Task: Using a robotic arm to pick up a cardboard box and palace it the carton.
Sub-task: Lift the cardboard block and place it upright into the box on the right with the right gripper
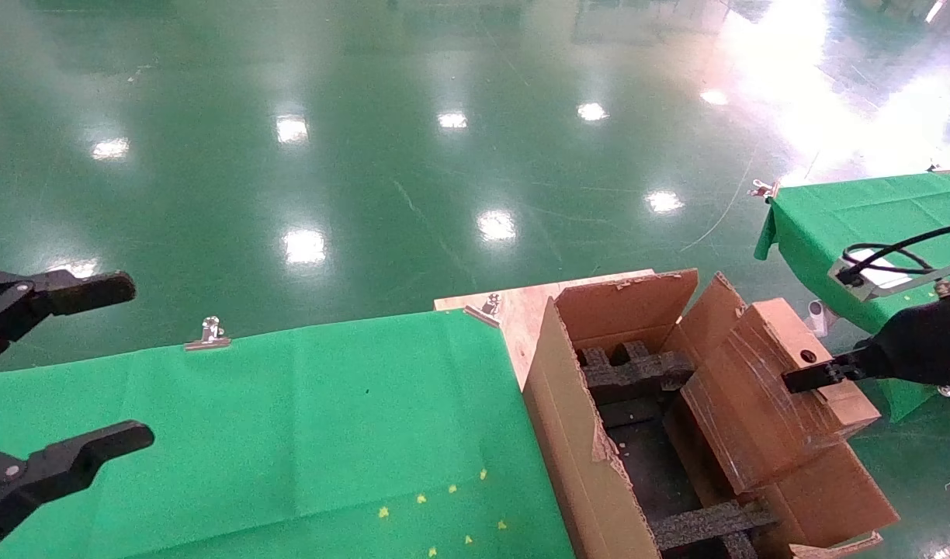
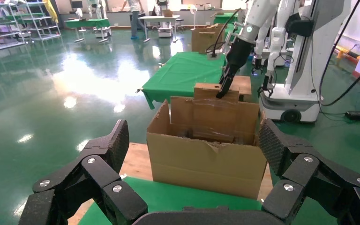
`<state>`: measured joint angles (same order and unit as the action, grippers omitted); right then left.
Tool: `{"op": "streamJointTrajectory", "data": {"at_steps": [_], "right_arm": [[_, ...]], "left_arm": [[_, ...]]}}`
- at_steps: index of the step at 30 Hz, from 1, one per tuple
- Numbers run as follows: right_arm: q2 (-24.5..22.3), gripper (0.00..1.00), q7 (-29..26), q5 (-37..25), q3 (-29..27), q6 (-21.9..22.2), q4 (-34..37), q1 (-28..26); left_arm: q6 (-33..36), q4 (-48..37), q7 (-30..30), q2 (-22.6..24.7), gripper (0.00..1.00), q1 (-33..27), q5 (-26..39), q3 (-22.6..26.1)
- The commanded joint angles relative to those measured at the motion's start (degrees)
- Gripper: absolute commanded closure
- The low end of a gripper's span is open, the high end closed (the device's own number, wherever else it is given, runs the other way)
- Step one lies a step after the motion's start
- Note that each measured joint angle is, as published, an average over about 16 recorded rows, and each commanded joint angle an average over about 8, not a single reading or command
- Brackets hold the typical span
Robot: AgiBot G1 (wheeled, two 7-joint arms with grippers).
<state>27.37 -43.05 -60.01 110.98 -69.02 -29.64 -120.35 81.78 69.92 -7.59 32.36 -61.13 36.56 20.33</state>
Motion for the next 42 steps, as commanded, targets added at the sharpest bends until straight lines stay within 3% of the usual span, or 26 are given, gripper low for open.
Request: {"op": "streamJointTrajectory", "data": {"at_steps": [1,13,23,32,42], "right_arm": [[-0.26,1.00,-1.33,-0.23,0.27,1.24,-1.36,0.64],[0.74,1.00,-9.84,-1.82,2.04,11.32,-9.02,5.83],[3.49,1.00,-14.72,-2.04,3.24,17.64,-11.16,11.07],[7.17,1.00,-15.24,-0.32,3.29,20.92,-7.89,16.62],[12.15,1.00,-12.75,2.27,2.46,21.64,-0.54,22.30]], "left_arm": [[0.00,0.00,0.00,0.00,0.00,0.00,0.00,0.00],[0.00,0.00,0.00,0.00,0.00,0.00,0.00,0.00],[0.00,0.00,0.00,0.00,0.00,0.00,0.00,0.00],[0.00,0.00,0.00,0.00,0.00,0.00,0.00,0.00],[0.00,0.00,0.00,0.00,0.00,0.00,0.00,0.00]]}}
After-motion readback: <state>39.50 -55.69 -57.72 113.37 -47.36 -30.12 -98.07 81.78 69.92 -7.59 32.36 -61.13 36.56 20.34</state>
